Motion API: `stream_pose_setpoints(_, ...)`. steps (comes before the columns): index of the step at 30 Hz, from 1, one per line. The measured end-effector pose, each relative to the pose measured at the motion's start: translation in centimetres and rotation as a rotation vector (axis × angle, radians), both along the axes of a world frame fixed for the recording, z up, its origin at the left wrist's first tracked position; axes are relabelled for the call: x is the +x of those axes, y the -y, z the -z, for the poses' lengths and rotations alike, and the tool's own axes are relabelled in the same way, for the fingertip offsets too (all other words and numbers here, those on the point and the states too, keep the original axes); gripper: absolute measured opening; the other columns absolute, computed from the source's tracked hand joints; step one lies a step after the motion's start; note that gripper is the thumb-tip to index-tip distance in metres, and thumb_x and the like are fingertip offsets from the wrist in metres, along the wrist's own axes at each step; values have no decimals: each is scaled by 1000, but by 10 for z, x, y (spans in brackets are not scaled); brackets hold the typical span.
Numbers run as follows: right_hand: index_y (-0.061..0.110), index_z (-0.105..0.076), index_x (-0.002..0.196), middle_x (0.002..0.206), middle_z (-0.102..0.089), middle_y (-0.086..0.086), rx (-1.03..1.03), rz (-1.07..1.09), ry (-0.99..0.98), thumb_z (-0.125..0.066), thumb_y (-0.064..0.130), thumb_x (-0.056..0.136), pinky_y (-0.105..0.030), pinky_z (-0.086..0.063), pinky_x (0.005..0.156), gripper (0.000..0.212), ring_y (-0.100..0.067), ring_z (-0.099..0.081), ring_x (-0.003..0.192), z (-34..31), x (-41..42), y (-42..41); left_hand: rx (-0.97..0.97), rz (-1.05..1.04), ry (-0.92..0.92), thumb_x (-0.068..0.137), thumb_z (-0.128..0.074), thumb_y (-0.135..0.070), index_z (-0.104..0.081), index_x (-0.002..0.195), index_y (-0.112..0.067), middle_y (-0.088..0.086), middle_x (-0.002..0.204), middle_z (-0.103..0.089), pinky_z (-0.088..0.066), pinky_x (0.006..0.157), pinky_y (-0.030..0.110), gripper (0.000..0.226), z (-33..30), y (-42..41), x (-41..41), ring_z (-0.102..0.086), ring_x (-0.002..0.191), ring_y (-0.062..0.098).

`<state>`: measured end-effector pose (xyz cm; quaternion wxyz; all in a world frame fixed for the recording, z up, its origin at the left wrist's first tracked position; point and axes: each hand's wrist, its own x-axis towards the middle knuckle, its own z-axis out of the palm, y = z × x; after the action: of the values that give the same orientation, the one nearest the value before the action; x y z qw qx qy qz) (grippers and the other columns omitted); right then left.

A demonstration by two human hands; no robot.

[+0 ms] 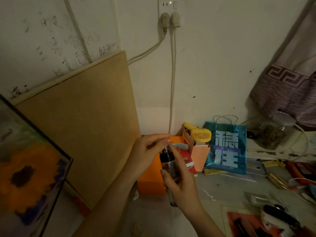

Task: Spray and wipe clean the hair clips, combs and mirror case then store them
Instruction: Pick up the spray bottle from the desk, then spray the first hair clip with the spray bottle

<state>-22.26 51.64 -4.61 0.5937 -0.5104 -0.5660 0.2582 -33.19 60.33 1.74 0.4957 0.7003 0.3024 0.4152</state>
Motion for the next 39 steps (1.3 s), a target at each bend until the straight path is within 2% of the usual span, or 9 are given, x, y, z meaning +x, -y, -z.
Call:
stream_pose_setpoints(9, 54, -27, 141, 136, -41, 38, -26, -37, -2, -60, 20, 91, -4, -34, 98, 69, 12, -39, 127, 2, 2, 0, -123, -81, 83, 90, -62, -27, -71, 110, -28, -2, 105, -72, -53, 94, 44, 21, 11, -2, 1, -67, 102, 15)
stream_pose_setpoints(16, 53, -30, 140, 129, -56, 3, -173, 13, -52, -60, 38, 84, -55, -50, 92, 65, -23, -55, 112, 28, 6, 13, -163, -158, 57, 91, -61, -24, -69, 99, -42, -16, 105, -71, -50, 97, 37, 21, 28, -3, -3, -64, 106, 7)
stream_pose_setpoints(22, 36, -25, 146, 140, -49, 0, -289, 19, -96, -57, 30, 87, -51, -47, 100, 67, -21, -51, 125, 50, 15, 19, -228, -162, 5, 90, -62, -22, -66, 99, -43, -8, 109, -69, -49, 99, 37, 23, 57, 6, -2, -61, 110, 12)
stream_pose_setpoints(26, 31, -27, 146, 112, -56, 2, -320, 21, -72, -56, 15, 93, -30, -54, 85, 62, -9, -59, 98, 69, 21, 23, -263, -168, -22, 89, -62, -12, -64, 102, -33, -4, 107, -67, -49, 85, 20, 24, 82, 15, -2, -61, 107, 15)
stream_pose_setpoints(29, 37, -32, 139, 114, -59, 10, -349, 34, -80, -56, 10, 93, -21, -53, 81, 59, -4, -61, 99, 83, 26, 27, -330, -188, -38, 88, -63, -9, -63, 111, -23, 6, 118, -64, -52, 78, 15, 27, 109, 19, -4, -61, 104, 10)
stream_pose_setpoints(32, 38, -33, 136, 123, -54, 20, -410, 39, -92, -55, 7, 93, -20, -52, 88, 57, 0, -58, 108, 97, 29, 29, -429, -234, -85, 89, -64, -13, -59, 119, -18, 4, 120, -61, -52, 86, 26, 30, 141, 26, -4, -59, 112, 19)
stream_pose_setpoints(34, 34, -30, 140, 128, -48, 24, -455, 30, -86, -54, 5, 94, -19, -49, 93, 59, 4, -54, 113, 109, 32, 32, -471, -285, -93, 90, -64, -14, -58, 115, -24, 2, 121, -60, -49, 79, 17, 28, 166, 34, -3, -57, 112, 17)
stream_pose_setpoints(36, 27, -28, 144, 131, -49, 17, -503, 26, -77, -54, 5, 94, -26, -51, 93, 61, 0, -55, 110, 120, 36, 35, -521, -317, -105, 89, -65, -13, -58, 119, -23, 1, 123, -59, -50, 72, 12, 33, 189, 42, -3, -56, 113, 16)
stream_pose_setpoints(39, 24, -29, 145, 127, -54, 1, -550, 36, -48, -56, 7, 94, -34, -54, 88, 60, -10, -59, 97, 136, 39, 38, -590, -343, -152, 84, -70, -6, -53, 132, -16, -8, 122, -57, -50, 85, 17, 52, 221, 51, -6, -52, 116, 11)
